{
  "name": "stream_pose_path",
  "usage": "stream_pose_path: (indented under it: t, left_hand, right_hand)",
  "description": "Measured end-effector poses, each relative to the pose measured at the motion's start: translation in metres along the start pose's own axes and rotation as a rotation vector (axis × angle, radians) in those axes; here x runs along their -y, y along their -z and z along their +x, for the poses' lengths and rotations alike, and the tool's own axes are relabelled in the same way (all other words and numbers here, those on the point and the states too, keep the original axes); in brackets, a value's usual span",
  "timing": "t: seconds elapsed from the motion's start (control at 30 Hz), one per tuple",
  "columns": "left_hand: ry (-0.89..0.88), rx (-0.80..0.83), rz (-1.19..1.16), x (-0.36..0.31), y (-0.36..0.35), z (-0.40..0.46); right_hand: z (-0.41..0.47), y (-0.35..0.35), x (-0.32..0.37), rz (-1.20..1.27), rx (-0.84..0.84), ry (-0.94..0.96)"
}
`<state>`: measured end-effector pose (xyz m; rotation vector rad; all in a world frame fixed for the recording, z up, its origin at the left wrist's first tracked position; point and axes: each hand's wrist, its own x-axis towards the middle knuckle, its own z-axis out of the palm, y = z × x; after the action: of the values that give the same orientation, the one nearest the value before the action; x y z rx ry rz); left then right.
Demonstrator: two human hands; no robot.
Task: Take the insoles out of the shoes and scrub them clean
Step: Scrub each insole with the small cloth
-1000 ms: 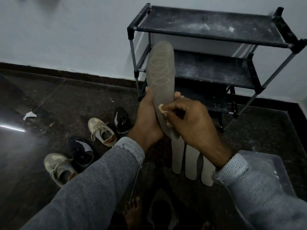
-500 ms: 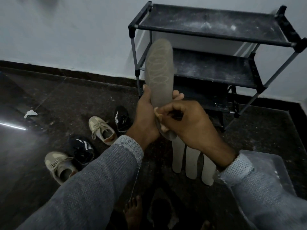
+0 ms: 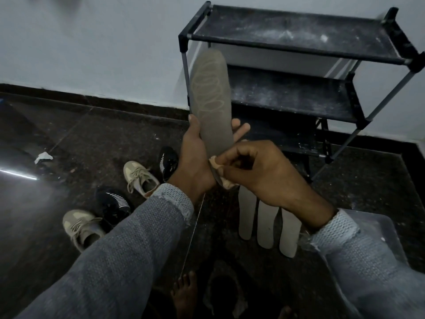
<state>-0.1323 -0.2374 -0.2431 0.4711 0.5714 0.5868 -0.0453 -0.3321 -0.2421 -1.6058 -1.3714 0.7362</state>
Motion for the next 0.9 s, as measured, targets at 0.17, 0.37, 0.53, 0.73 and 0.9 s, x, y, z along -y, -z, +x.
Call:
stream_pose_path:
  t: [0.17,0.37,0.53,0.73,0.9]
  left_hand:
    - [-0.025,0.021,-0.032,0.000,-0.004,0.001]
    - [-0.062,-0.031,-0.016,-0.003,0.004,0.005]
    - [-0.017,-0.006,0.002,-0.001,0.003,0.001]
    - [0.081,-0.028,0.075,0.011,-0.001,0.001]
    - [0.096,-0.033,0.087,0.008,0.007,0.000]
  right_hand:
    - [0.003,-0.002,-0.010,-0.222,-0.269,0.031]
    - [-0.004,-0.010,0.000,0.012,-0.047,0.010]
    - [-0.002,-0.015,-0.005,-0.050,-0.205,0.044]
    - [0.002,-0.013,-0.009,-0.123,-0.314,0.043]
    - [-0.002,-0.017,-0.001,0.026,-0.153,0.012]
